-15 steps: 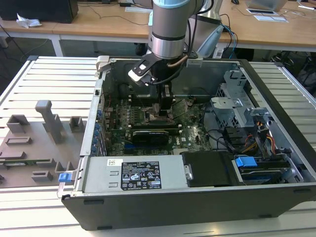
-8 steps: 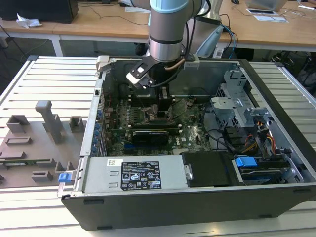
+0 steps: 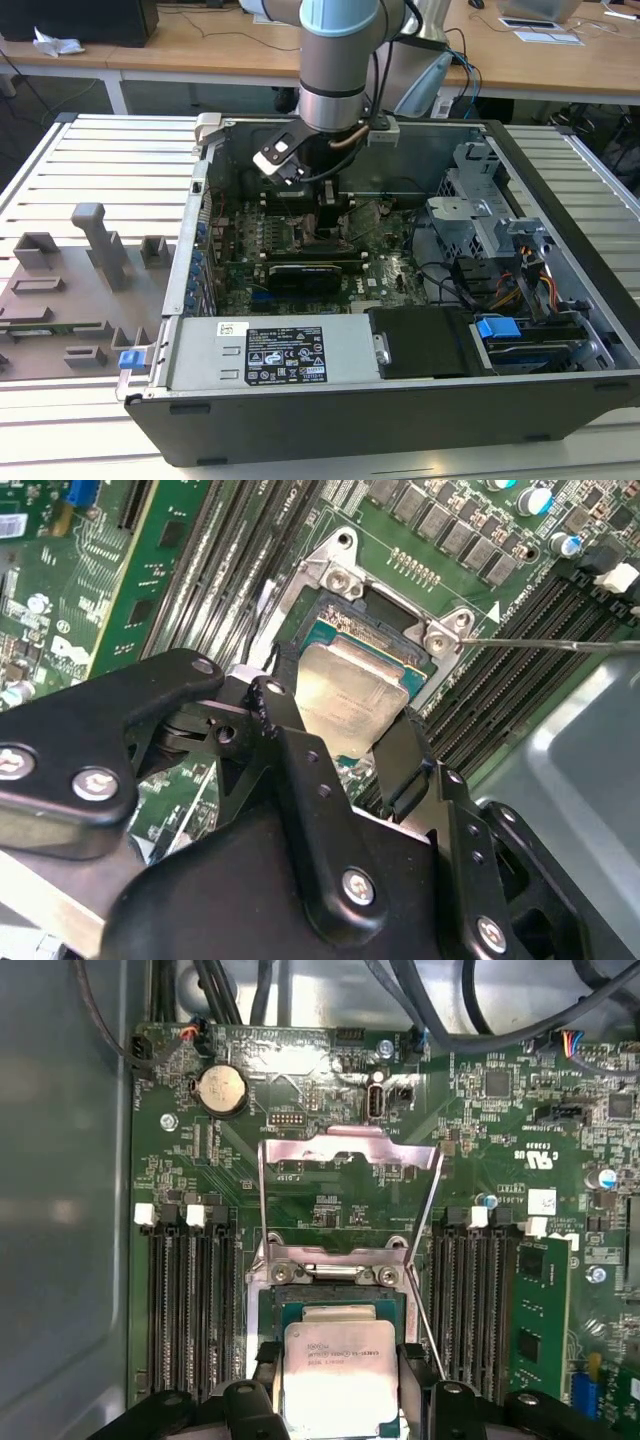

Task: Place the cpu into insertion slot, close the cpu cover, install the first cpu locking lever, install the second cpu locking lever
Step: 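Place the cpu into insertion slot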

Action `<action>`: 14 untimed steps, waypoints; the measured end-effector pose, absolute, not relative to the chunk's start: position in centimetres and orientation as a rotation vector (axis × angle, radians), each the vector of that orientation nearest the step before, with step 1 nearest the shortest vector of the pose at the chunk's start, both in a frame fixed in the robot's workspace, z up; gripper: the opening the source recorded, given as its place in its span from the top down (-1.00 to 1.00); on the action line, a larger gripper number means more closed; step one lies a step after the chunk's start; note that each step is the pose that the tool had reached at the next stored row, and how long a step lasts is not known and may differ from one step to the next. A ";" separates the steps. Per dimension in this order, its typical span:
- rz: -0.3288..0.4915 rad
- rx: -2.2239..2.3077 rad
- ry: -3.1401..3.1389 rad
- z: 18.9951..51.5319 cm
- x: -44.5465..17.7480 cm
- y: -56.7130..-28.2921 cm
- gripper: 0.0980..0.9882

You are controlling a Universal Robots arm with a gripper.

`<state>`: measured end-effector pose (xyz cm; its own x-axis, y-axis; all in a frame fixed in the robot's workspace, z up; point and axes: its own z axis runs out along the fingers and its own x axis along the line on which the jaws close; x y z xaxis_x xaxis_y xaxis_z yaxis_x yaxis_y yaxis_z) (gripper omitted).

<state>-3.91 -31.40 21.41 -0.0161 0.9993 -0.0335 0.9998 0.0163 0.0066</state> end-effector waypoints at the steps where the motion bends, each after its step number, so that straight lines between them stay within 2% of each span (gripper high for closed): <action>1: -0.029 2.184 2.219 21.3 -3.9 -31.4 0.00; 14: -0.029 2.184 2.219 20.1 -3.9 -31.4 0.00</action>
<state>-3.87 -31.40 20.11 -0.0157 0.9993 -0.0331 0.9999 0.0159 0.0066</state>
